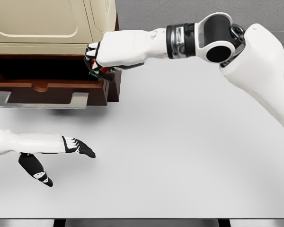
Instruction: Open the cabinet drawer with left arm, and place a switch into the drawer with right arm
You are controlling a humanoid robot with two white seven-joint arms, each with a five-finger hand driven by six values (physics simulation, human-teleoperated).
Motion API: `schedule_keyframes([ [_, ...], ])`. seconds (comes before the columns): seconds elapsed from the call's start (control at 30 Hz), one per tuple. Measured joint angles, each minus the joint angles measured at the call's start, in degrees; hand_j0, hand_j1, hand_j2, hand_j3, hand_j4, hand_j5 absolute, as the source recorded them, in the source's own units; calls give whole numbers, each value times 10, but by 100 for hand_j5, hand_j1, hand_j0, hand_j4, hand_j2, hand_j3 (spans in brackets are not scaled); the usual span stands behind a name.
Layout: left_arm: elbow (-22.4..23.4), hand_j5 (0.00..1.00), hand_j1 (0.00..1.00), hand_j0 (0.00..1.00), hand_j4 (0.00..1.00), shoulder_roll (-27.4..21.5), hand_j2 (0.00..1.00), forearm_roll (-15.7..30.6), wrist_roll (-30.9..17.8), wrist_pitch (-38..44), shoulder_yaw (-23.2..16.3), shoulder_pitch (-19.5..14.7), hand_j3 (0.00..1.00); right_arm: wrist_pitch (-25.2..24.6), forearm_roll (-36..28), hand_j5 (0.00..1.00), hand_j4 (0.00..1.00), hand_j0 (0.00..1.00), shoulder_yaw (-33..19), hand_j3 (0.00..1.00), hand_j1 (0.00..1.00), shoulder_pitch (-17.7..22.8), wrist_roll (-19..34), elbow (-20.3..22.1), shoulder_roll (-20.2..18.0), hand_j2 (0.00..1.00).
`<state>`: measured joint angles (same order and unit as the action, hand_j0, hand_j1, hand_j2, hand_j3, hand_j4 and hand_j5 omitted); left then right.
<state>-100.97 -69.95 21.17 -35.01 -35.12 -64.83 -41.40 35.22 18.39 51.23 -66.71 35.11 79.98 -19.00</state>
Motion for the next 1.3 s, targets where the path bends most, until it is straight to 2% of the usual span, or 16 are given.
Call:
schedule_keyframes([
  [0.37,0,100,100,100,100,0,100,0,0,0,0,0,100,0,-1,15,15,15,34,15,15,-48,-1,-96,72,15],
  [0.73,0,100,100,100,100,-5,100,0,0,0,0,0,100,0,1,14,14,14,69,14,14,-80,-1,-188,139,14],
  [0.9,0,100,100,100,100,-8,100,0,0,0,0,0,100,0,2,17,17,17,75,17,17,-81,-1,-207,152,17],
  [1.03,0,100,100,100,100,-8,100,0,0,0,0,0,100,0,2,24,24,24,78,24,24,-83,-1,-211,157,24],
  [1.07,0,100,100,100,100,-8,100,0,0,0,0,0,100,0,2,36,36,36,79,36,36,-83,-1,-212,158,36],
  [1.1,0,100,100,100,100,-8,100,0,0,0,0,0,100,0,3,74,74,74,79,74,74,-83,-1,-212,159,74],
  [1.13,0,100,100,100,100,-9,100,0,0,0,0,0,100,0,5,79,79,79,78,79,79,-83,-1,-212,159,79],
  [1.3,0,100,100,100,100,-10,100,1,0,0,0,0,100,0,8,79,79,79,78,79,79,-83,-1,-209,162,79],
])
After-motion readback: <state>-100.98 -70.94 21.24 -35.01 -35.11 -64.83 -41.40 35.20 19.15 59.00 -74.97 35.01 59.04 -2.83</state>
